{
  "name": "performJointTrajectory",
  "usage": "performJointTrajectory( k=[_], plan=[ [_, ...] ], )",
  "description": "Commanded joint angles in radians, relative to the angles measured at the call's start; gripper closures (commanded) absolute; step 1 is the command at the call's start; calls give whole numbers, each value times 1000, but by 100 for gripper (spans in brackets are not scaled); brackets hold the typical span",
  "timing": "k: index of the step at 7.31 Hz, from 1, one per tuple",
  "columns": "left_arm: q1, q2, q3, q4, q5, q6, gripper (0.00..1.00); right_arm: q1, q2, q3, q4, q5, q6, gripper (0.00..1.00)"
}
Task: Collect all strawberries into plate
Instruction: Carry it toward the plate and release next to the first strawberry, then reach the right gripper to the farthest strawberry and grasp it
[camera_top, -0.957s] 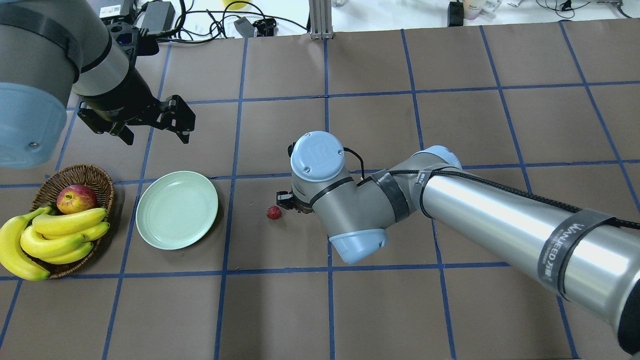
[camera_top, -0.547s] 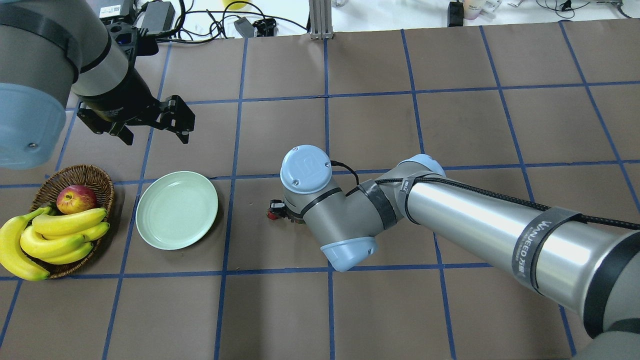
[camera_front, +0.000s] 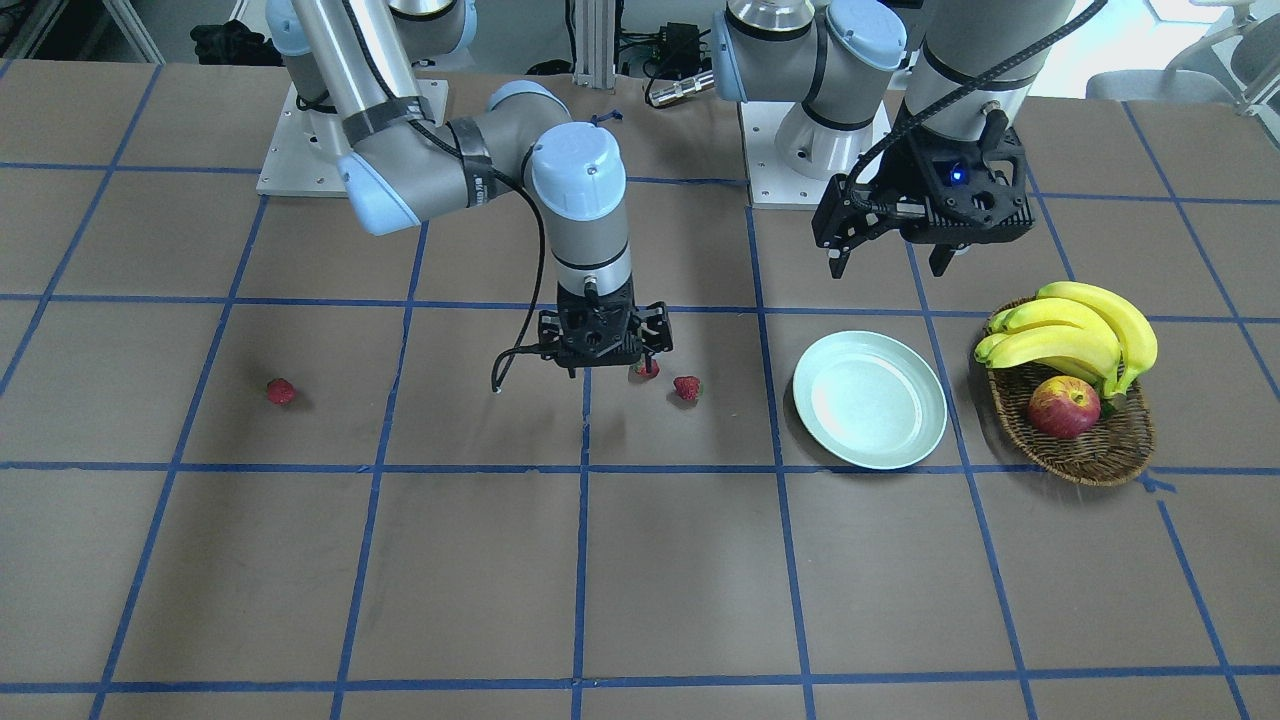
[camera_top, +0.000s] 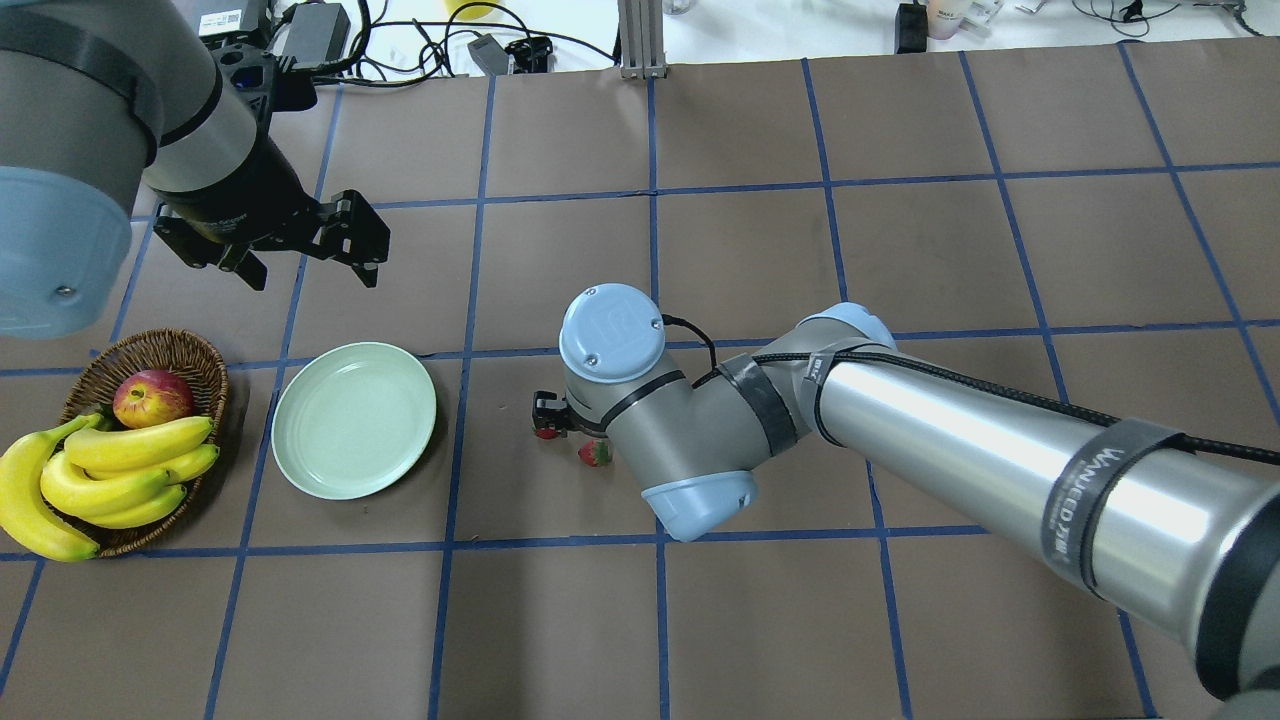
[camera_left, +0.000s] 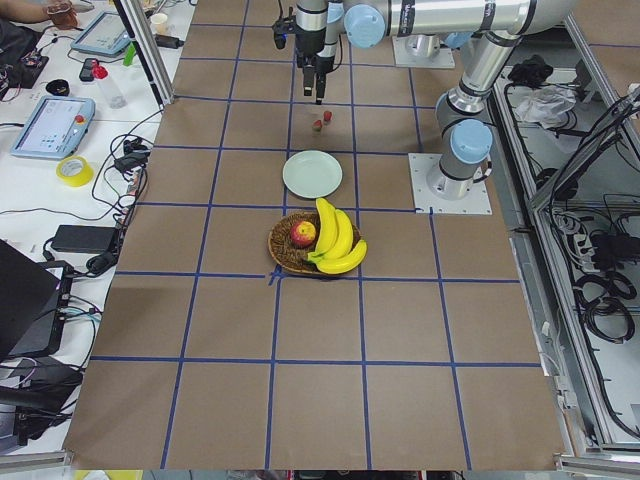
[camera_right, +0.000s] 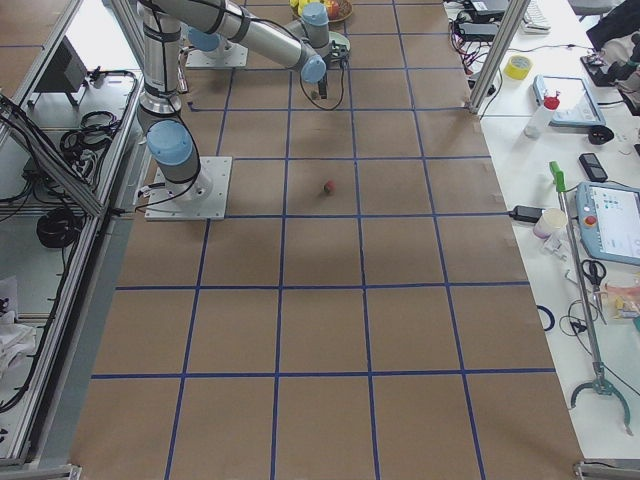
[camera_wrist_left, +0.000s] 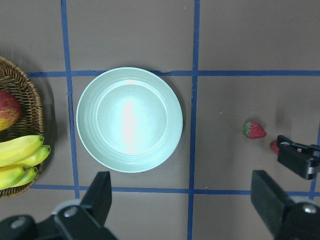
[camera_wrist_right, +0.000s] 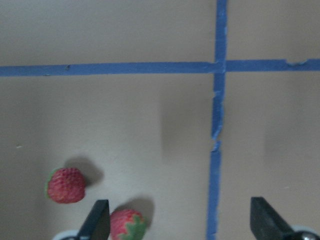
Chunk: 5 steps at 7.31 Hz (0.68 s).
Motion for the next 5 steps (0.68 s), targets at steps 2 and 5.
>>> performJointTrajectory(
  k=[2, 5],
  plan=[
    [1, 0, 0, 0, 0, 0, 0, -347, -102, 70, 111, -63, -363, 0],
    [-1, 0, 0, 0, 0, 2, 0, -582, -104, 179, 40, -114, -478, 0]
  ],
)
